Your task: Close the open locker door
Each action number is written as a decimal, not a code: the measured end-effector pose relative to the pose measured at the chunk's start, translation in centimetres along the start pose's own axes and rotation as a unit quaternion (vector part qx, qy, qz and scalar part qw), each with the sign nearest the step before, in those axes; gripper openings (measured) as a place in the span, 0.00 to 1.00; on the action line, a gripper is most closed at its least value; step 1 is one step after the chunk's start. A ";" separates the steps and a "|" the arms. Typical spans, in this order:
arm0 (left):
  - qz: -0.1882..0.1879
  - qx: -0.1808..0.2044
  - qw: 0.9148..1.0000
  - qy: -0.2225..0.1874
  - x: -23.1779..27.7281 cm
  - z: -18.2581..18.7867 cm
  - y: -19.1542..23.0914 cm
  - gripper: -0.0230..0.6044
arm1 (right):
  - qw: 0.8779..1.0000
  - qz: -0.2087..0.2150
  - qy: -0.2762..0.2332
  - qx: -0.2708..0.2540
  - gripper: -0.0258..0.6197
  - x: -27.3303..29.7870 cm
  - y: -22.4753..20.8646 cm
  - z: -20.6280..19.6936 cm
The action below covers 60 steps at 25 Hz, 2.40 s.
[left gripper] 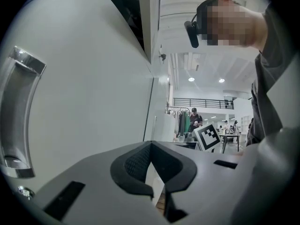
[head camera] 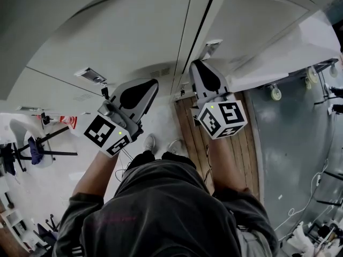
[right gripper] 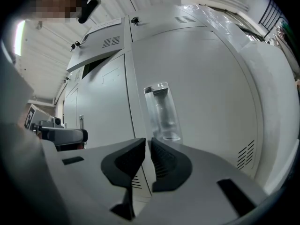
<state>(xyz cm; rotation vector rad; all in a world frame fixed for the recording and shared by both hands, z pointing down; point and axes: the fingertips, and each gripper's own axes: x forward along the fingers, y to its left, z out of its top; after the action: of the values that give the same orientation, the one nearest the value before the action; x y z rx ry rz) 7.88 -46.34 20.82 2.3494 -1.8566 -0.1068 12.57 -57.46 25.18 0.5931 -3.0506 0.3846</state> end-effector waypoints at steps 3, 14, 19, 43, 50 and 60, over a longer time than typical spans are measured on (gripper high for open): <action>0.006 -0.001 1.000 -0.001 0.0 0.0 0.3 0.05 | 1.000 0.004 0.000 0.000 0.12 0.6 -0.1 0.0; 0.013 -0.001 1.000 -0.001 0.2 -0.1 0.7 0.05 | 1.000 0.008 0.002 0.001 0.12 1.5 -0.5 -0.2; 0.017 -0.002 1.000 -0.002 -0.1 -0.1 0.9 0.05 | 1.000 0.007 0.004 0.000 0.12 1.9 -0.7 -0.3; 0.105 -0.015 0.994 0.002 -7.4 -2.4 0.7 0.05 | 0.990 0.135 0.035 -0.006 0.11 -2.3 7.0 -2.8; 0.123 -0.005 0.992 -0.010 -14.0 -1.8 0.3 0.05 | 0.986 0.160 0.049 -0.009 0.11 -4.2 12.7 -4.0; 0.121 0.000 0.992 -0.040 -27.9 0.0 0.4 0.05 | 0.985 0.165 0.040 -0.034 0.11 -7.1 26.8 -4.5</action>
<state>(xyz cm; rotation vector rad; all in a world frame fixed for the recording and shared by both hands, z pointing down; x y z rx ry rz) 0.95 -19.32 19.98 2.1292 -2.1612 -0.1749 9.06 -29.70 22.76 0.0630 -3.0663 0.2972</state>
